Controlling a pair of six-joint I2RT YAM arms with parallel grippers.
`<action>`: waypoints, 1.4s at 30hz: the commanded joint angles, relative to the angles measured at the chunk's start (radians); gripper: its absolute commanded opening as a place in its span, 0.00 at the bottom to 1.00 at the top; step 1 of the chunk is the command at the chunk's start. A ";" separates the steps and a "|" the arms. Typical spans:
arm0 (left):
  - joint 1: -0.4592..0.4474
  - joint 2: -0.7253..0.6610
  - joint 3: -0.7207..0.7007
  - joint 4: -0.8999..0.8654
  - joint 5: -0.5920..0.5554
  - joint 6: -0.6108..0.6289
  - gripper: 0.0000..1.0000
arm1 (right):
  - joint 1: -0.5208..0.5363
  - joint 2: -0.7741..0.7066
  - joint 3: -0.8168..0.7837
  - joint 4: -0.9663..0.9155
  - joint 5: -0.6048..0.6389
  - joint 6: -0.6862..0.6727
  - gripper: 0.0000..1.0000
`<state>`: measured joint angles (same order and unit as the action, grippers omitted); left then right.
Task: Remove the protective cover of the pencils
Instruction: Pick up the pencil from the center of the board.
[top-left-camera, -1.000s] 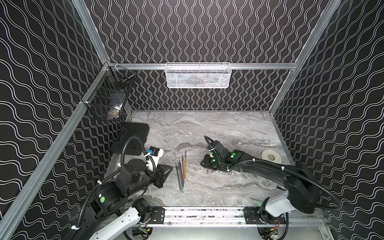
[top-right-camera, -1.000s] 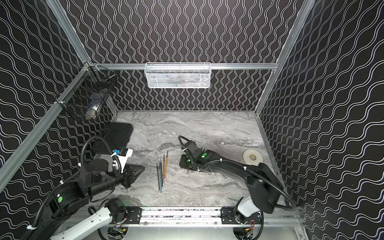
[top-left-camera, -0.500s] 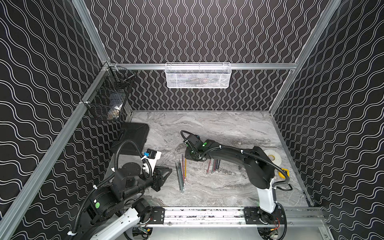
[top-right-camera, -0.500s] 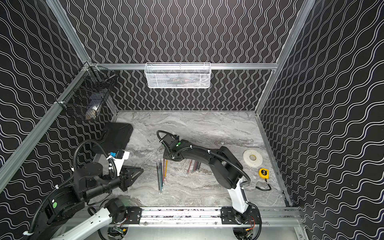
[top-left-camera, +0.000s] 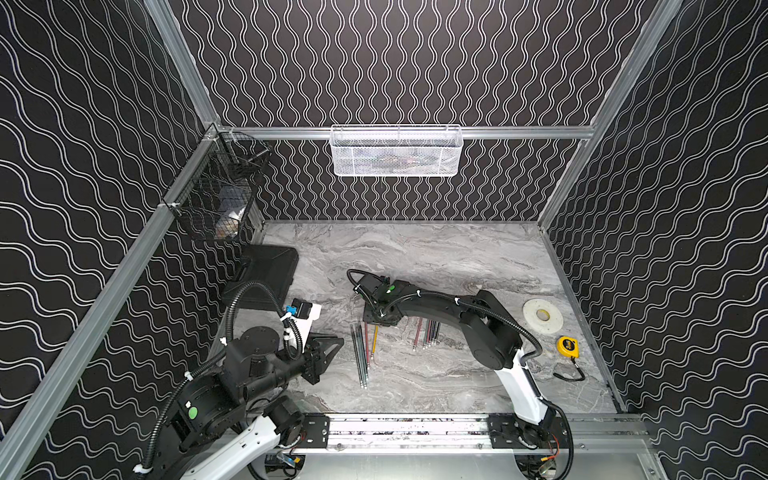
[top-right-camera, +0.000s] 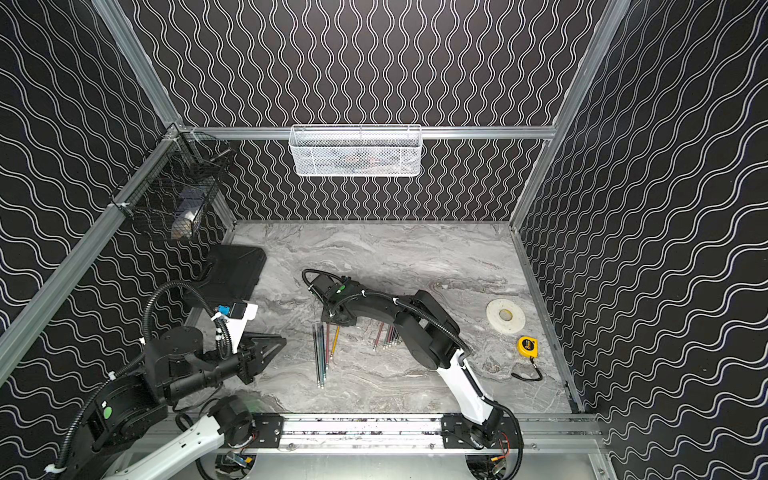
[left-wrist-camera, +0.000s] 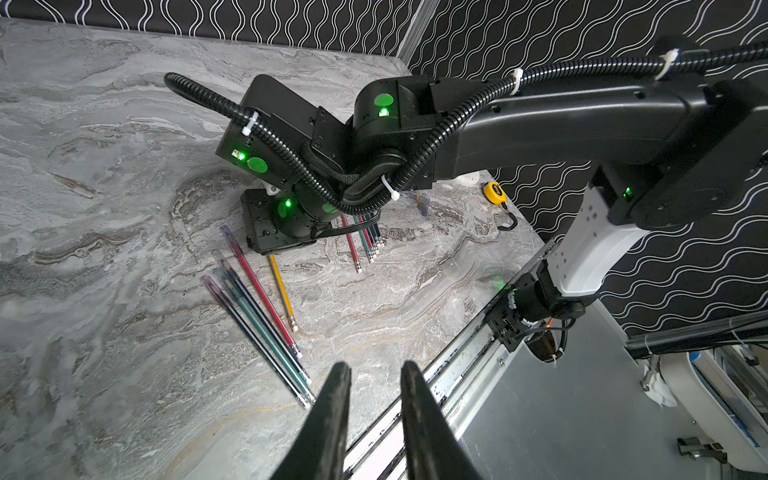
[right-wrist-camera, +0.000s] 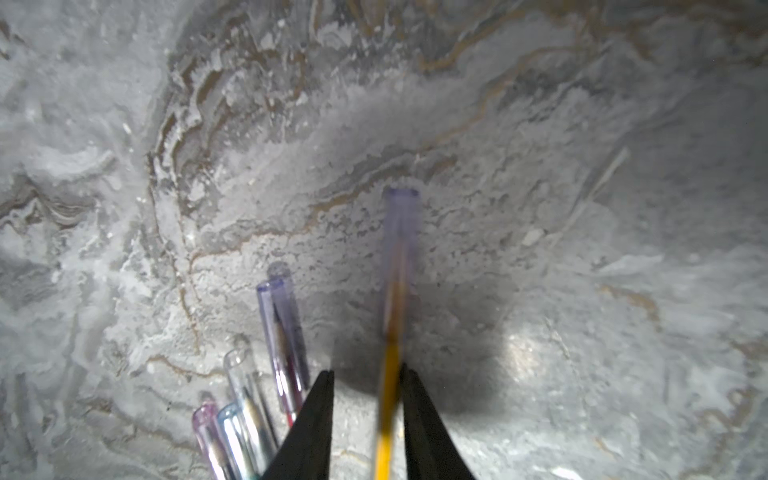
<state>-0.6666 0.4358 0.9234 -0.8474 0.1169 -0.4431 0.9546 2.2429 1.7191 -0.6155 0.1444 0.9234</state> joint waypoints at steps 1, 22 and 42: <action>0.003 0.001 -0.002 0.032 0.006 0.026 0.26 | 0.001 0.013 0.002 -0.089 0.043 0.006 0.29; 0.026 0.030 -0.006 0.039 0.018 0.028 0.26 | 0.001 -0.061 -0.083 -0.129 0.139 0.024 0.25; 0.039 0.055 -0.007 0.036 0.023 0.030 0.26 | -0.038 -0.236 -0.284 0.065 0.043 0.034 0.04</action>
<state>-0.6300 0.4850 0.9161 -0.8452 0.1345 -0.4385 0.9245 2.0613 1.4776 -0.6373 0.2340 0.9455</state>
